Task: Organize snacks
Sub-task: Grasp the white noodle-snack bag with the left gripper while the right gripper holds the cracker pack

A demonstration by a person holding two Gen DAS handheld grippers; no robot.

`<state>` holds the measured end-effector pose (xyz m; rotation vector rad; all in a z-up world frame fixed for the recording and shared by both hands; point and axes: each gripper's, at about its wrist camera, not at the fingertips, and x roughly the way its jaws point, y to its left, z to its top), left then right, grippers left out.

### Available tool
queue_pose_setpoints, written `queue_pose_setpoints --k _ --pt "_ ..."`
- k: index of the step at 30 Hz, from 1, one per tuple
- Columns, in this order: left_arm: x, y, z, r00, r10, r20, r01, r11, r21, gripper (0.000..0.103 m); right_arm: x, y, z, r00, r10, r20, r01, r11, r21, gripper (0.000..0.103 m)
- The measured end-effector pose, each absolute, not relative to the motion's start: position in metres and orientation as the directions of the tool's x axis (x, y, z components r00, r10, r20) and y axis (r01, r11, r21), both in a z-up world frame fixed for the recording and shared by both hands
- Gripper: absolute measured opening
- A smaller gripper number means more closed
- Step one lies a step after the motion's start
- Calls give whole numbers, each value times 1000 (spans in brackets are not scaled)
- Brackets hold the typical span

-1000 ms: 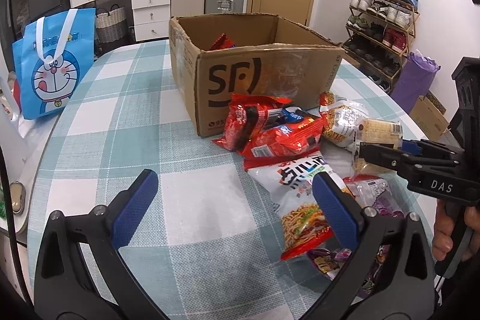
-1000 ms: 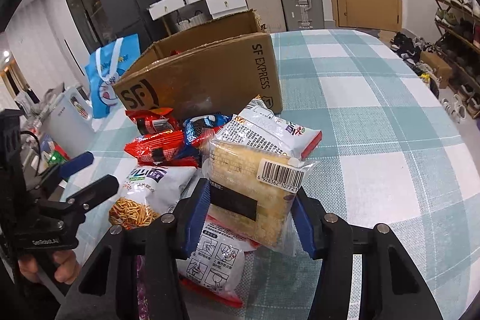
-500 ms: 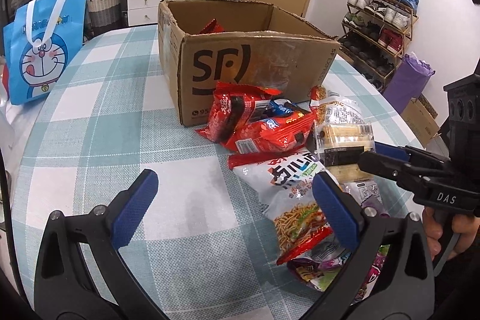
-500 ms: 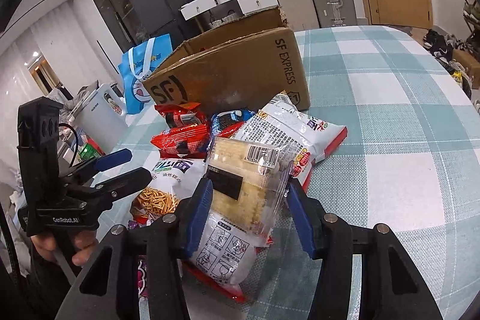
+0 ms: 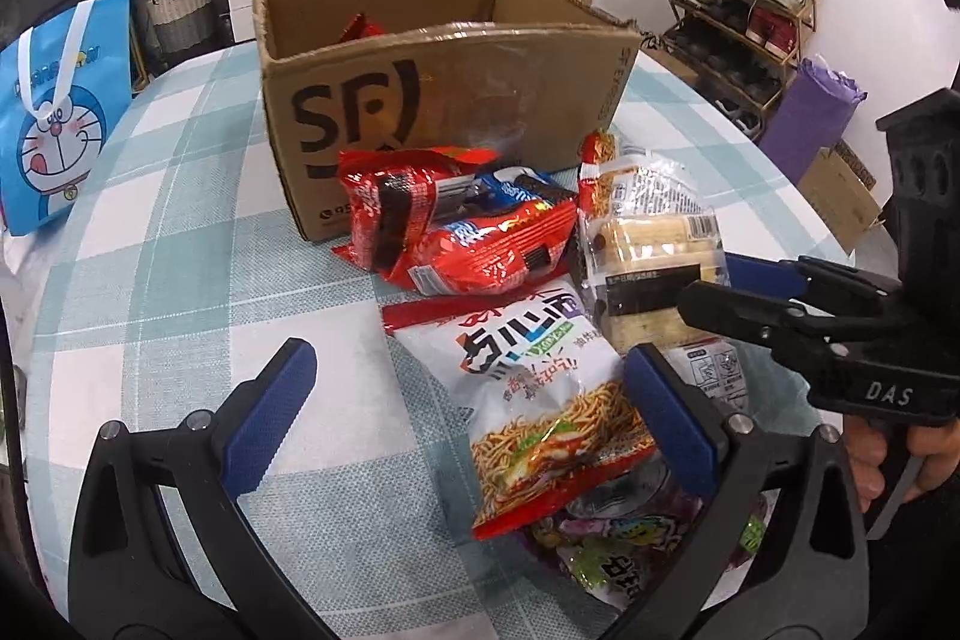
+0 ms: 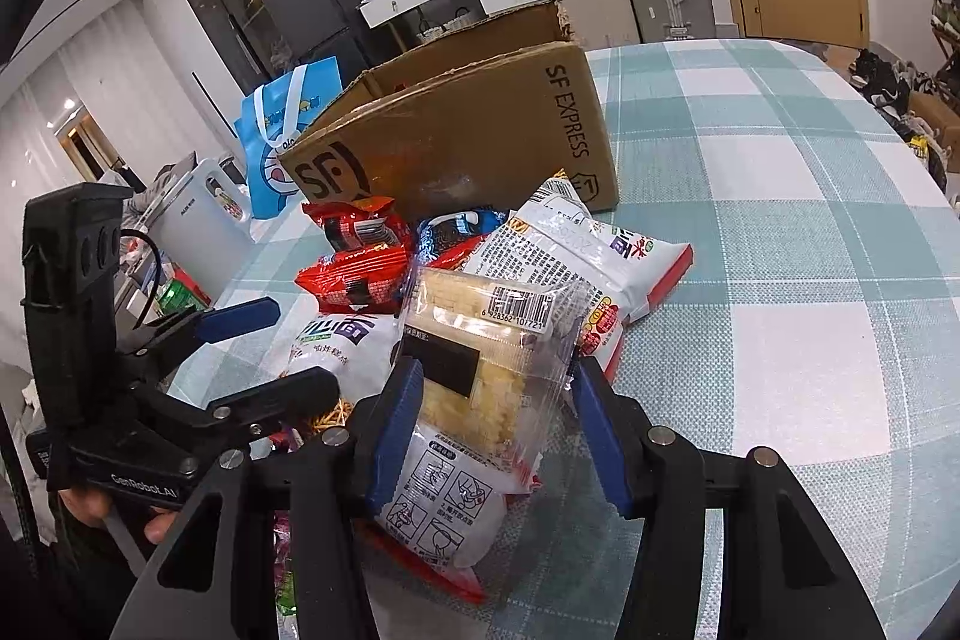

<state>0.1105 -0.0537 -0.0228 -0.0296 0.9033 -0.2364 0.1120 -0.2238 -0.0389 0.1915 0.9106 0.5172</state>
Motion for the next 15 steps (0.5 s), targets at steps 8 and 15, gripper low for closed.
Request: queue_pose_setpoints --k 8,15 --pt "116 -56 -33 560 -254 -789 195 966 -172 100 110 -229 -38 484 557 -675 -371 829 418 53" --pt "121 -44 -42 518 -364 -774 204 931 -302 85 104 -229 -33 461 647 -607 -422 762 491 51"
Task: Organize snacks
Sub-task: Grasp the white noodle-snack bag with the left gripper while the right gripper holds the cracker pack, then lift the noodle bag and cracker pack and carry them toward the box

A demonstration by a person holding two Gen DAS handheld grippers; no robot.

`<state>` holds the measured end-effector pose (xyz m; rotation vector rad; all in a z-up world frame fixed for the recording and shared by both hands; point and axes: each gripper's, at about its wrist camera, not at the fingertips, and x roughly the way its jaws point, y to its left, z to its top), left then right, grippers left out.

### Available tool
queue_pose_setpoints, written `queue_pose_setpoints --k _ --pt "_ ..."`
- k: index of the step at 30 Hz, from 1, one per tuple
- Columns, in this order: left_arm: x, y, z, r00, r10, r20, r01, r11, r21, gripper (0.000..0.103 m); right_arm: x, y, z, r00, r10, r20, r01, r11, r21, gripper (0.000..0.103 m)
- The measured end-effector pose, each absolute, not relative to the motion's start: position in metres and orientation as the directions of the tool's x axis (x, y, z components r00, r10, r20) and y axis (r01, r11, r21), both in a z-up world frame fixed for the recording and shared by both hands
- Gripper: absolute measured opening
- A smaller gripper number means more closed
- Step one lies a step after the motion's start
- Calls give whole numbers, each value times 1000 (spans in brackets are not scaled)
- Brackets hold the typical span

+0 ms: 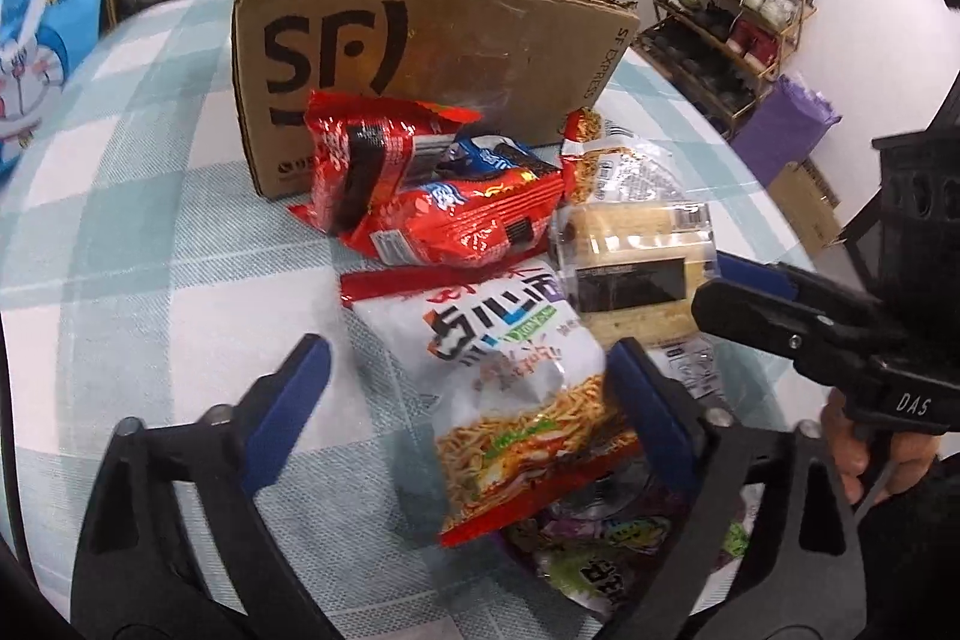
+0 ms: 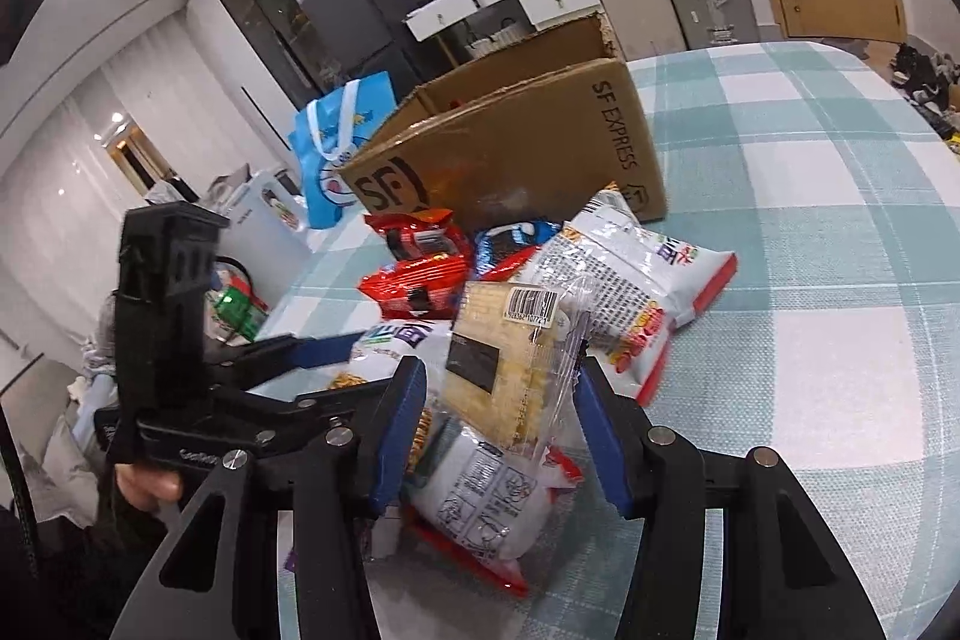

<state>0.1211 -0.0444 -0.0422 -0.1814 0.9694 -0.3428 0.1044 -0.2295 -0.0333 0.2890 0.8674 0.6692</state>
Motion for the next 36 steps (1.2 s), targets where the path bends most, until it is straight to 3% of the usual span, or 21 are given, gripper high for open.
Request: queue_pose_setpoints --k 2,5,11,16,25,36 --pt "122 -41 -44 495 -419 -761 213 908 -362 71 105 -230 -34 450 672 -588 -425 740 521 45" --pt "122 -42 -43 493 -428 -757 224 904 -365 65 105 -231 -33 436 705 -560 -430 709 559 43" --pt "119 -45 -43 497 -428 -755 236 904 -358 59 108 -223 -39 413 715 -564 -425 699 574 36" --pt "116 -47 -41 506 -419 -754 250 908 -337 57 109 -213 -43 432 686 -586 -414 728 547 15" --pt "102 -40 -32 538 -418 -732 246 908 -338 47 106 -225 -35 490 677 -549 -401 735 548 15" --pt "71 -15 -7 591 -430 -683 244 902 -357 46 102 -224 -26 506 694 -512 -421 717 556 15"
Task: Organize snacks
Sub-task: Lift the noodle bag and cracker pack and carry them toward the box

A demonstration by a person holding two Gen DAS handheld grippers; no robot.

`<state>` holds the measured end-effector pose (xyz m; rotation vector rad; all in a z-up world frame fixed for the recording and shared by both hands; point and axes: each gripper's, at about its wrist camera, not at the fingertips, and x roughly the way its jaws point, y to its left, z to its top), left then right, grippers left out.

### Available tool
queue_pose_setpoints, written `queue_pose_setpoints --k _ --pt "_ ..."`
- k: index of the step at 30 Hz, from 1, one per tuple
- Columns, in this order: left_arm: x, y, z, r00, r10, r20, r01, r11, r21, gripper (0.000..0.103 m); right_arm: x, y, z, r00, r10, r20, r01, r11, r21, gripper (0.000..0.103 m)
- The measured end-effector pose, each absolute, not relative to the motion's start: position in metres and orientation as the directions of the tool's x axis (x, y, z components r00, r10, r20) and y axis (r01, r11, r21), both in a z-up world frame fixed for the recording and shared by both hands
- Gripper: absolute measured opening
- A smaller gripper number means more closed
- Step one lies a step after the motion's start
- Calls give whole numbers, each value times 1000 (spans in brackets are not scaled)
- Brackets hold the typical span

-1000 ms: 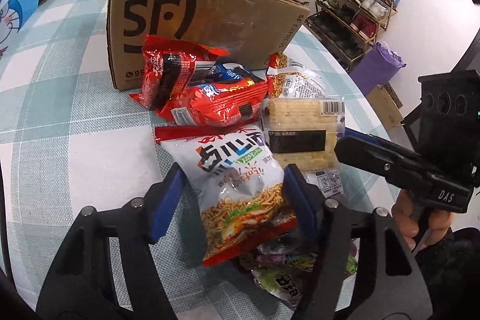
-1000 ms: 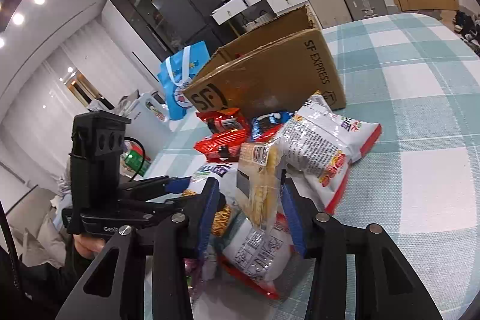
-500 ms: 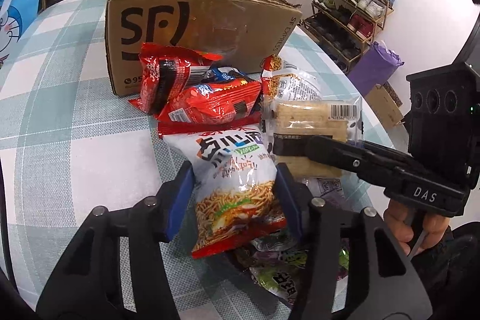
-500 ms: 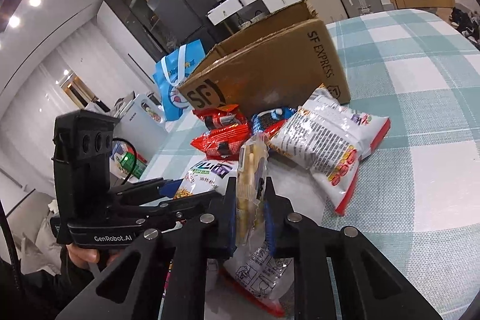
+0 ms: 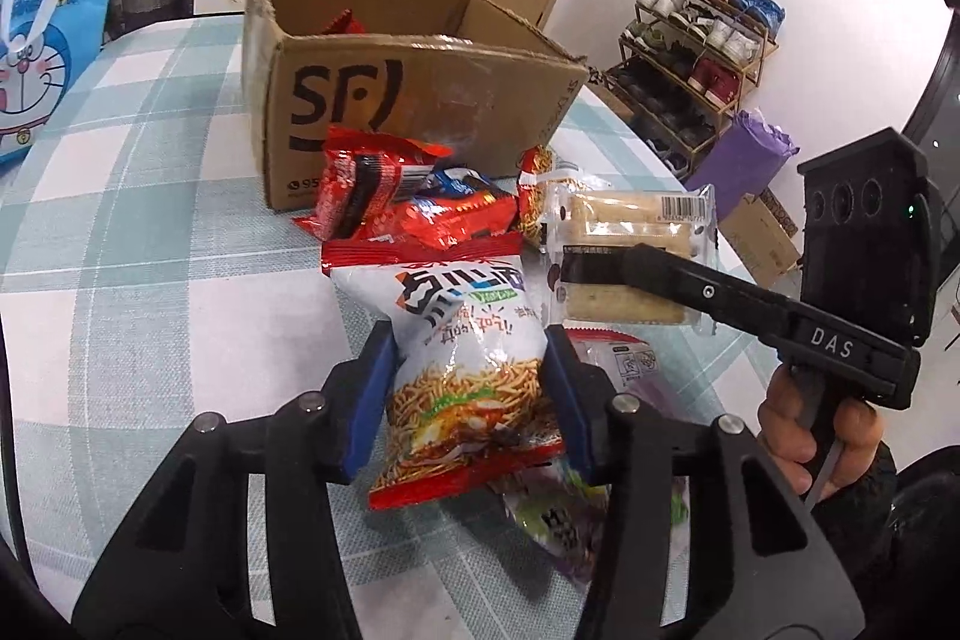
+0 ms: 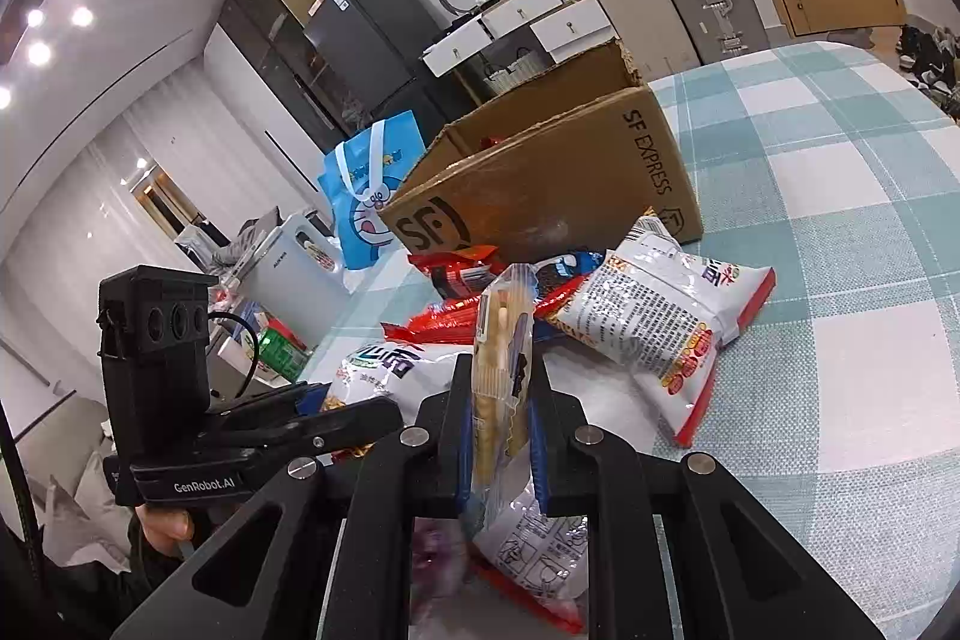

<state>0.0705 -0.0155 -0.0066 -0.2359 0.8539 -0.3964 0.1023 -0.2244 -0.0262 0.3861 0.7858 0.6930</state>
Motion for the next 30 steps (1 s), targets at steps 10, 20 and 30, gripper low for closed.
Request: queue_pose_setpoints --k 10,20,30 --pt "51 7 24 651 -414 -637 227 906 -357 46 97 -223 -8 527 714 -462 -442 694 569 15" --pt "49 14 60 699 -406 -589 233 907 -350 46 101 -228 17 550 740 -388 -439 651 619 15" --pt "62 13 93 731 -388 -561 229 914 -334 46 118 -225 28 577 734 -357 -411 639 650 15"
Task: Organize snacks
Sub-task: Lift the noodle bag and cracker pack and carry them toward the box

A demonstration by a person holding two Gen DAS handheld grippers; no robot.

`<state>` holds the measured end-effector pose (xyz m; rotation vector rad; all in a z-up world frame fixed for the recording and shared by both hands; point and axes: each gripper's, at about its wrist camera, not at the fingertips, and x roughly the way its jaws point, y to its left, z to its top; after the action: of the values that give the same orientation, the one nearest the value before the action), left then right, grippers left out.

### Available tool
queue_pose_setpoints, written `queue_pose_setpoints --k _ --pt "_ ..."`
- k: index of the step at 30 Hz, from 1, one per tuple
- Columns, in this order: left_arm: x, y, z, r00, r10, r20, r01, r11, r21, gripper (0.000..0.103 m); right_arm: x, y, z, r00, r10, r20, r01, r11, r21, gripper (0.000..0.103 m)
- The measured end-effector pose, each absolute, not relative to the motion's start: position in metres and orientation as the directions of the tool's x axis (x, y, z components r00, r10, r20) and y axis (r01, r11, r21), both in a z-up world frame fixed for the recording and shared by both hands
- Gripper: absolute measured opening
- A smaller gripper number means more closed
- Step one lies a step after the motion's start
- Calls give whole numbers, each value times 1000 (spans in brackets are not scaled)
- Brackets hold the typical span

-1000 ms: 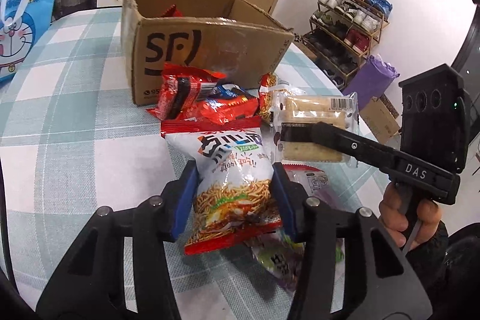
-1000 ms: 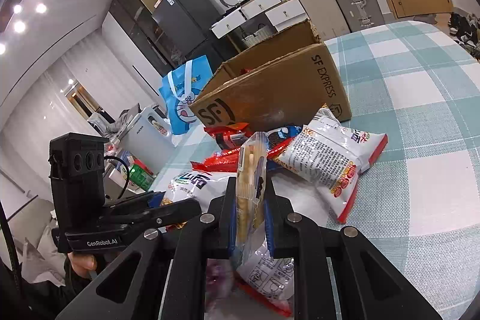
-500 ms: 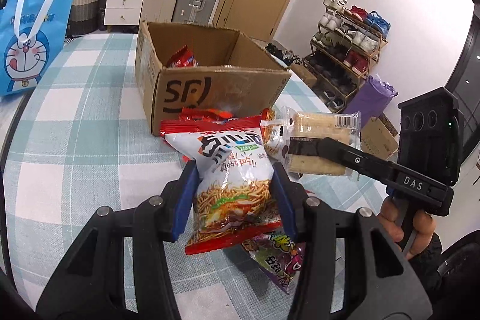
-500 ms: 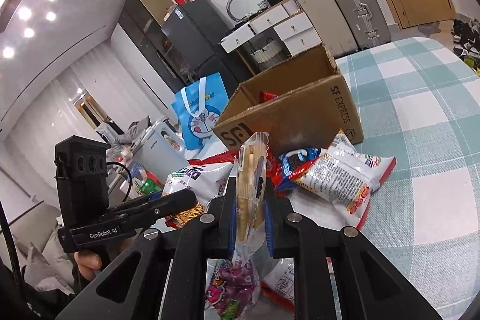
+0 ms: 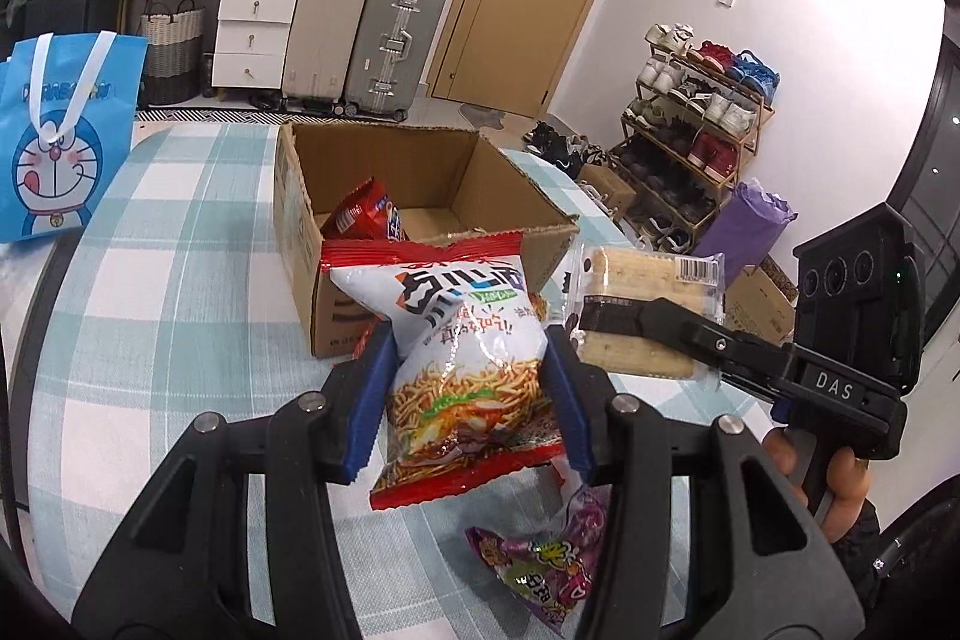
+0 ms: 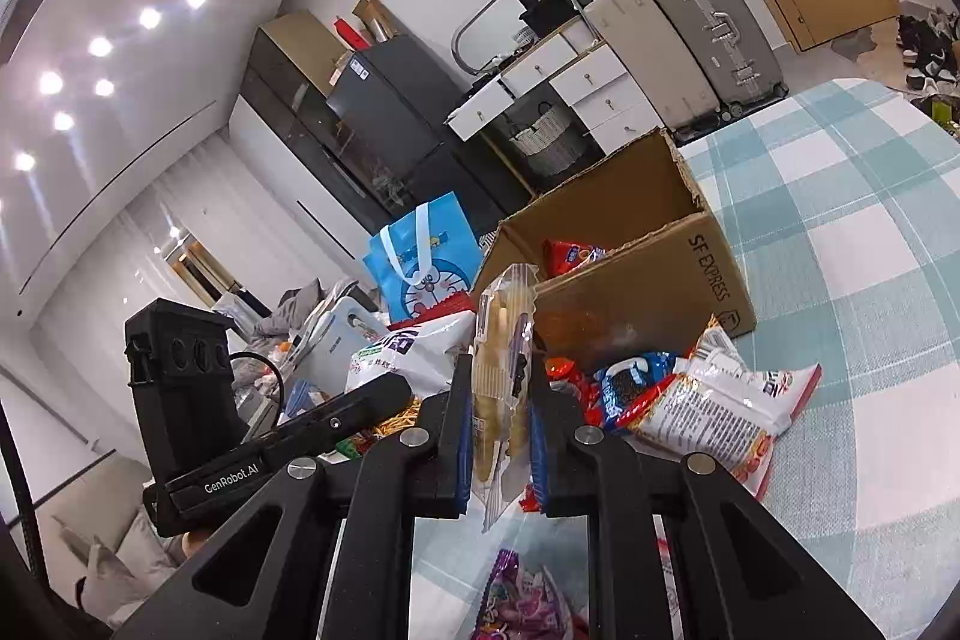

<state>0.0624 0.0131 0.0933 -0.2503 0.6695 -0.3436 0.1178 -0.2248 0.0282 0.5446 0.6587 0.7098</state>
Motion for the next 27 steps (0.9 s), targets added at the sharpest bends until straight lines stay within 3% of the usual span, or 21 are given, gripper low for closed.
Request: queue_pose_setpoints --k 27 --pt "165 2 102 753 -283 -593 145 952 -270 46 192 -205 54 666 617 -420 -356 757 548 15"
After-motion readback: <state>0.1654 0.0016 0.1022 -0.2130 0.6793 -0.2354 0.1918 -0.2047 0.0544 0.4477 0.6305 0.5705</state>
